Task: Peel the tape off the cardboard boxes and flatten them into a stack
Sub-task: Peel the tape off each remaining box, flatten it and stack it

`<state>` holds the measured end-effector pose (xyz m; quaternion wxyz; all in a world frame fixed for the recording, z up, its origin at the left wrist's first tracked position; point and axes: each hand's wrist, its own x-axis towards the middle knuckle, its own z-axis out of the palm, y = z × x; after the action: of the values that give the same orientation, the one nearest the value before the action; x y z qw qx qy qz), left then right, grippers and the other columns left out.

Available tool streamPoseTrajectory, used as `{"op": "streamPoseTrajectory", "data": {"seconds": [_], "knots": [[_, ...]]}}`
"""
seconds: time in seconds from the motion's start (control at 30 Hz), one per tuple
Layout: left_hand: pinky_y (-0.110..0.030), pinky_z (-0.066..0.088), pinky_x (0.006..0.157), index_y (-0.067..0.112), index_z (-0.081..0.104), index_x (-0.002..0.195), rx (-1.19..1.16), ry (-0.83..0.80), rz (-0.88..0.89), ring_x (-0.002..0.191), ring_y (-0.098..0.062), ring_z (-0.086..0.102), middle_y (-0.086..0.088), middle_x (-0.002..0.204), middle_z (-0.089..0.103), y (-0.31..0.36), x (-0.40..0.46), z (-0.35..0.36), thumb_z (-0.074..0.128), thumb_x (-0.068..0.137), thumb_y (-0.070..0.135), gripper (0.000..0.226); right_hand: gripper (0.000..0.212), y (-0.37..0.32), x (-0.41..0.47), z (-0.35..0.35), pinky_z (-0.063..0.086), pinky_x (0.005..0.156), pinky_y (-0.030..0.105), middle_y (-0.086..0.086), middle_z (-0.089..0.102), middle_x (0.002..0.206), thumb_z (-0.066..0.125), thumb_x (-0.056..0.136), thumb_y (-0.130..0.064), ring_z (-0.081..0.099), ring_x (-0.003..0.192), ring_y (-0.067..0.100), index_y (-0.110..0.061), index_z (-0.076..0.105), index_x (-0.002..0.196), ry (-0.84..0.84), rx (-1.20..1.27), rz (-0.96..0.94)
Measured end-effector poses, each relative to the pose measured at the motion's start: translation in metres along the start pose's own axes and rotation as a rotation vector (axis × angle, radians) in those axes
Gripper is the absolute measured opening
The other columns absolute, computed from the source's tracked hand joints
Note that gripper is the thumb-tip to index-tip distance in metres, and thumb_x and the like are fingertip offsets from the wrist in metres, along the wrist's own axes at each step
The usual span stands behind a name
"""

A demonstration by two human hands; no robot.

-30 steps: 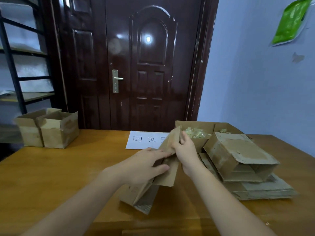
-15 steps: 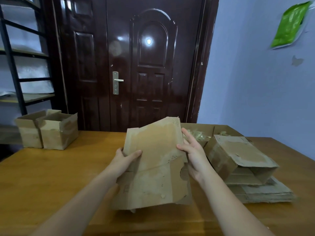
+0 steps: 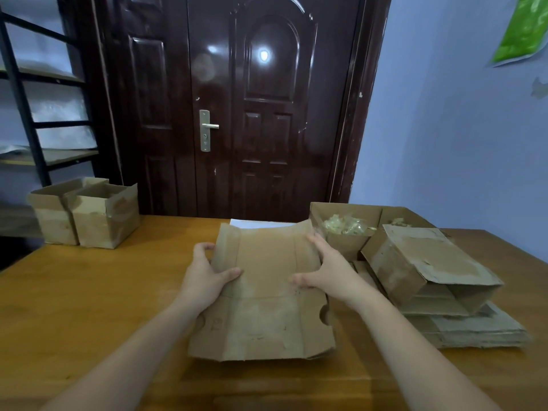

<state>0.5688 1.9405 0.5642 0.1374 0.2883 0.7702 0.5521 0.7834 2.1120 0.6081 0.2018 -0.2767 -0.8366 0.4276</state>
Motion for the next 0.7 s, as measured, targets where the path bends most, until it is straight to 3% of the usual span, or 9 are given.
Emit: {"op": "streamPoseTrajectory", "data": {"seconds": [0.07, 0.13, 0.27, 0.4, 0.47, 0.57, 0.63, 0.7], "knots": [[-0.034, 0.052, 0.075, 0.035, 0.036, 0.139, 0.17, 0.009, 0.09, 0.099, -0.018, 0.066, 0.011, 0.109, 0.063, -0.004, 0.001, 0.002, 0.088, 0.08, 0.037, 0.079, 0.127, 0.007, 0.004, 0.01, 0.031, 0.117, 0.026, -0.009, 0.0, 0.171, 0.097, 0.059, -0.039, 0.021, 0.153, 0.015, -0.03, 0.022, 0.161, -0.051, -0.281, -0.044], [-0.037, 0.05, 0.087, 0.03, 0.039, 0.144, 0.379, -0.007, 0.128, 0.112, -0.023, 0.063, 0.007, 0.122, 0.062, -0.011, 0.0, 0.006, 0.083, 0.084, 0.039, 0.074, 0.12, 0.016, 0.007, 0.021, 0.025, 0.111, 0.019, -0.007, -0.009, 0.17, 0.097, 0.062, -0.036, 0.017, 0.154, 0.018, -0.028, 0.027, 0.16, -0.086, -0.389, -0.032], [-0.043, 0.049, 0.096, 0.023, 0.045, 0.139, 0.8, -0.131, 0.104, 0.116, -0.031, 0.056, -0.007, 0.135, 0.043, -0.026, -0.003, 0.016, 0.06, 0.096, 0.054, 0.055, 0.107, 0.029, 0.012, 0.037, 0.019, 0.118, 0.025, 0.002, -0.001, 0.171, 0.095, 0.067, -0.037, 0.013, 0.156, 0.022, -0.023, 0.038, 0.157, -0.156, -0.534, -0.015], [-0.046, 0.031, 0.116, 0.022, 0.052, 0.14, 1.071, -0.055, 0.269, 0.15, -0.031, 0.024, -0.01, 0.167, 0.014, -0.046, -0.007, 0.023, 0.036, 0.102, 0.055, 0.052, 0.089, 0.032, 0.016, 0.037, 0.018, 0.124, 0.041, 0.001, 0.016, 0.17, 0.084, 0.078, -0.047, 0.013, 0.155, 0.025, -0.025, 0.043, 0.154, -0.237, -0.71, -0.003], [-0.044, 0.016, 0.124, 0.024, 0.045, 0.151, 1.064, -0.135, 0.397, 0.158, -0.027, 0.005, -0.005, 0.171, 0.011, -0.052, -0.006, 0.027, 0.029, 0.107, 0.046, 0.052, 0.078, 0.029, 0.021, 0.037, 0.018, 0.124, 0.043, 0.001, 0.021, 0.168, 0.078, 0.086, -0.044, 0.011, 0.156, 0.026, -0.023, 0.044, 0.153, -0.301, -0.774, -0.035], [-0.036, 0.005, 0.126, 0.027, 0.028, 0.161, 0.945, -0.339, 0.449, 0.159, -0.019, -0.002, 0.001, 0.172, 0.009, -0.055, 0.0, 0.031, 0.024, 0.111, 0.035, 0.051, 0.062, 0.027, 0.023, 0.053, 0.015, 0.123, 0.038, 0.005, 0.021, 0.169, 0.057, 0.103, -0.036, 0.011, 0.156, 0.024, -0.017, 0.035, 0.158, -0.411, -0.741, -0.084], [-0.033, 0.001, 0.125, 0.029, 0.018, 0.164, 0.927, -0.403, 0.423, 0.158, -0.013, -0.003, 0.006, 0.172, 0.005, -0.056, 0.003, 0.031, 0.021, 0.111, 0.047, 0.056, 0.065, 0.037, 0.017, 0.068, 0.005, 0.125, 0.04, 0.002, 0.006, 0.171, 0.04, 0.106, -0.052, -0.001, 0.158, 0.022, -0.023, 0.023, 0.162, -0.397, -0.727, -0.097], [-0.032, -0.004, 0.124, 0.032, 0.006, 0.165, 0.971, -0.433, 0.387, 0.157, -0.01, -0.01, 0.011, 0.17, -0.007, -0.057, 0.001, 0.031, 0.013, 0.1, 0.071, 0.076, 0.078, 0.051, 0.01, 0.08, -0.003, 0.125, 0.038, -0.006, -0.006, 0.171, 0.02, 0.098, -0.075, -0.013, 0.156, 0.015, -0.033, 0.01, 0.163, -0.324, -0.755, -0.108]]}}
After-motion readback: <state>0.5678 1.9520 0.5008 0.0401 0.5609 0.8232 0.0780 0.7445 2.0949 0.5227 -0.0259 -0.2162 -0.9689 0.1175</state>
